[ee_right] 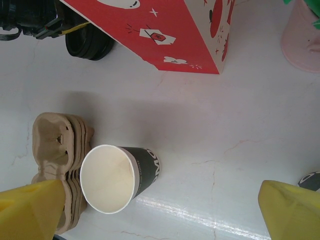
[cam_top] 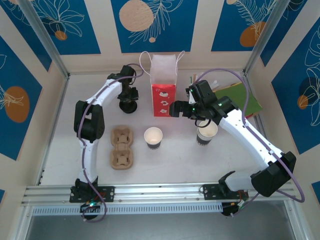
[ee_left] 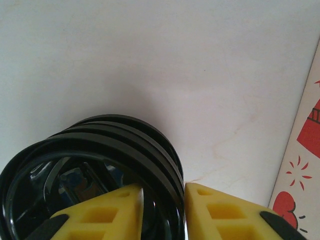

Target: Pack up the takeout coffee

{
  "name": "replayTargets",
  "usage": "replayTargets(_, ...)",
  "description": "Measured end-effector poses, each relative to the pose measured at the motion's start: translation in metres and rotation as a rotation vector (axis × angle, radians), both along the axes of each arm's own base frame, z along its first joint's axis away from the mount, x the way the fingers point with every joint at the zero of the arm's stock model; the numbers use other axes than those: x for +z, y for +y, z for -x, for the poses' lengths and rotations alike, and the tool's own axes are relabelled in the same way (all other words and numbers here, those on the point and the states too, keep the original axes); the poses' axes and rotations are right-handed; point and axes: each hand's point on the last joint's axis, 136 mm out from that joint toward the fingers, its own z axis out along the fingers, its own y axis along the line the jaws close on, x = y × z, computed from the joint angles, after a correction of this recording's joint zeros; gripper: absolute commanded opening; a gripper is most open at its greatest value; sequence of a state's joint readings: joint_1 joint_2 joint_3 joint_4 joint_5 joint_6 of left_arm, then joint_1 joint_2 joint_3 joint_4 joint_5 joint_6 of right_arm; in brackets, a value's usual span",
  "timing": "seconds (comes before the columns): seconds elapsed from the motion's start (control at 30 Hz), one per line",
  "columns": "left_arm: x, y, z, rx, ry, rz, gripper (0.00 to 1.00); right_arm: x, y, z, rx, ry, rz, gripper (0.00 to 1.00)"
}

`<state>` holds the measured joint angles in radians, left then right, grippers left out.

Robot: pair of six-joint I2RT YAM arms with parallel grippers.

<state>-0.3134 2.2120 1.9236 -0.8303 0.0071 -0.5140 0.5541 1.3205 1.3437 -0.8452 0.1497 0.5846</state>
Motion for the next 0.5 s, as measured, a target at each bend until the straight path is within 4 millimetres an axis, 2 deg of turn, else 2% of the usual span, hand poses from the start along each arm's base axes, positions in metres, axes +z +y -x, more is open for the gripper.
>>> replayTargets(0.07, -0.0008, -0.0003, 0.0002, -0.001, 0.002, 0.001, 0.16, -0.0005, 0.0, -0.0002, 0.0, 0.001, 0.001, 0.99)
replayTargets(0.5, 0.0025, -0.0027, 0.0011, -0.006, 0.001, 0.016, 0.14, -0.0024, 0.0007, -0.0007, 0.001, 0.006, 0.004, 0.99)
